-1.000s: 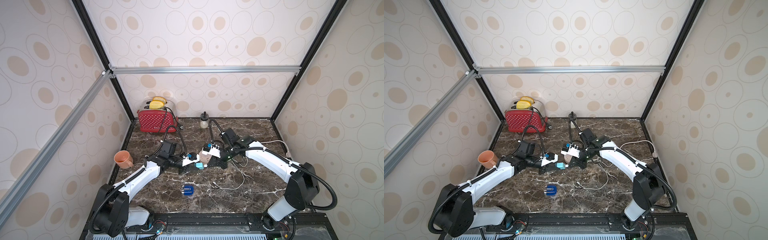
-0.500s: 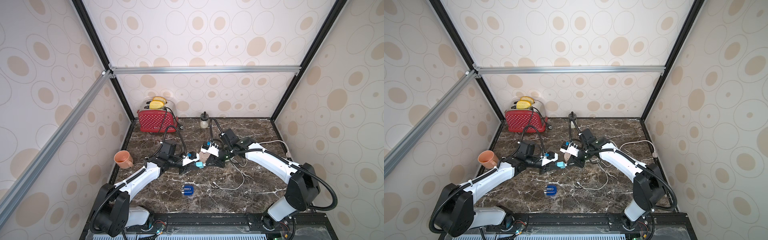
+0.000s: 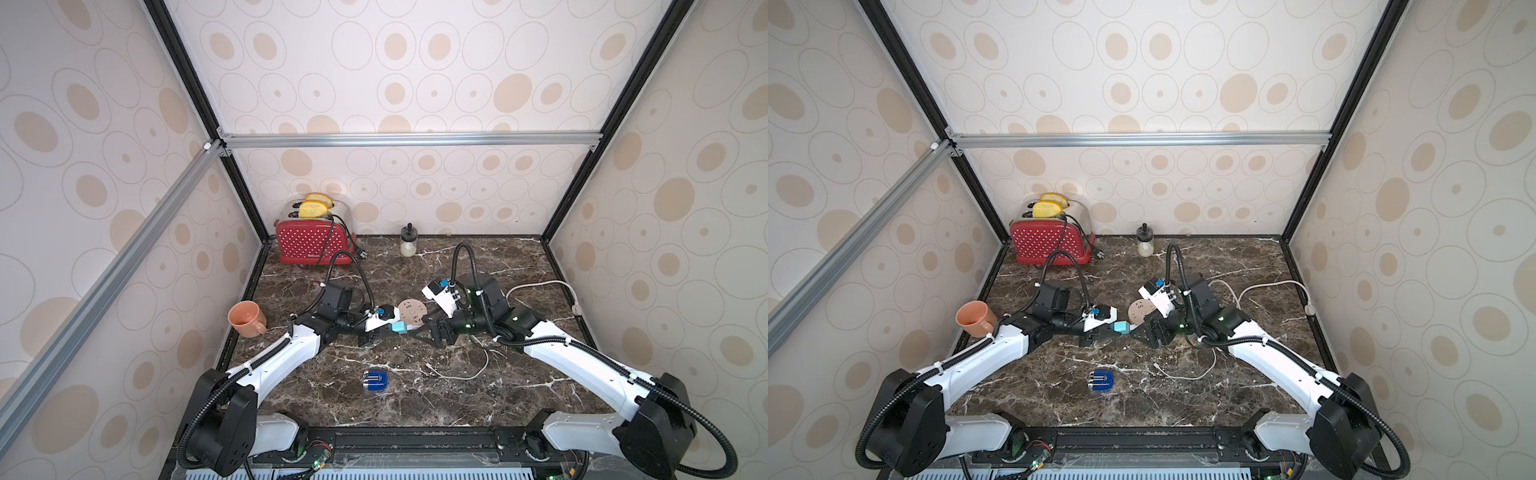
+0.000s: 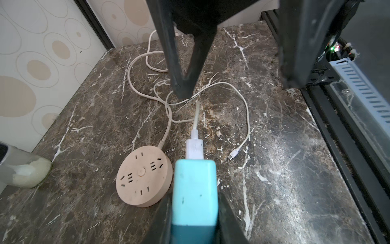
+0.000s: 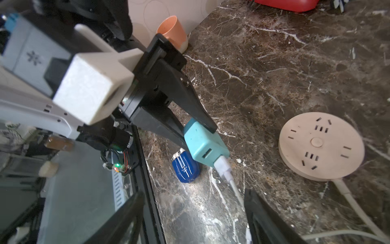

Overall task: Charge the electric shaver
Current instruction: Insert the plug into the socket.

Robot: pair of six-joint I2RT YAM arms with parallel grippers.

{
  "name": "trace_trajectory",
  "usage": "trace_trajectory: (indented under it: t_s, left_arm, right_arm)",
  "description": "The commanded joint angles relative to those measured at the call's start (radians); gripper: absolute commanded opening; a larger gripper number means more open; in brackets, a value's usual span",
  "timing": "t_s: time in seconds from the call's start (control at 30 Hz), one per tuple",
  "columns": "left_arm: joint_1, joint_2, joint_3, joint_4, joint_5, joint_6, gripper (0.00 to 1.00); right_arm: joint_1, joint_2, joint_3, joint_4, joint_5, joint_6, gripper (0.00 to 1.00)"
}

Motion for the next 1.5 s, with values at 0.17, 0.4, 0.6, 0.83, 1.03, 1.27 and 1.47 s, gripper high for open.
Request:
trace_trajectory:
  t_s: [0.17, 0.4, 0.6, 0.83, 1.03, 1.27, 1.47]
  left_arm:
    - [0.004, -0.018, 0.024, 0.124, 0.001, -0.120, 0.00]
    - [0.004, -0.021, 0.023, 0.164, -0.011, -0.233, 0.00]
    - [0.004, -0.026, 0.020, 0.169, -0.008, -0.255, 0.00]
    - [0.004, -0.029, 0.021, 0.189, -0.017, -0.279, 0.00]
    - [0.004, -0.028, 0.009, 0.217, -0.040, -0.293, 0.00]
    - [0.004, -0.019, 0.009, 0.242, -0.013, -0.309, 0.00]
    - [0.004, -0.027, -0.001, 0.266, -0.011, -0.325, 0.00]
  right_arm:
    - [0.028, 0.022, -0.152, 0.420, 0.081, 0.424, 0.77]
    - [0.060, 0.099, -0.173, 0.644, 0.188, 0.540, 0.76]
    - [0.096, 0.163, -0.186, 0.792, 0.242, 0.604, 0.74]
    - [0.107, 0.162, -0.222, 0.847, 0.273, 0.630, 0.66]
    - [0.107, 0.121, -0.250, 0.839, 0.302, 0.636, 0.53]
    - [0.107, 0.134, -0.249, 0.875, 0.321, 0.643, 0.53]
    - [0.107, 0.183, -0.240, 0.947, 0.308, 0.680, 0.65]
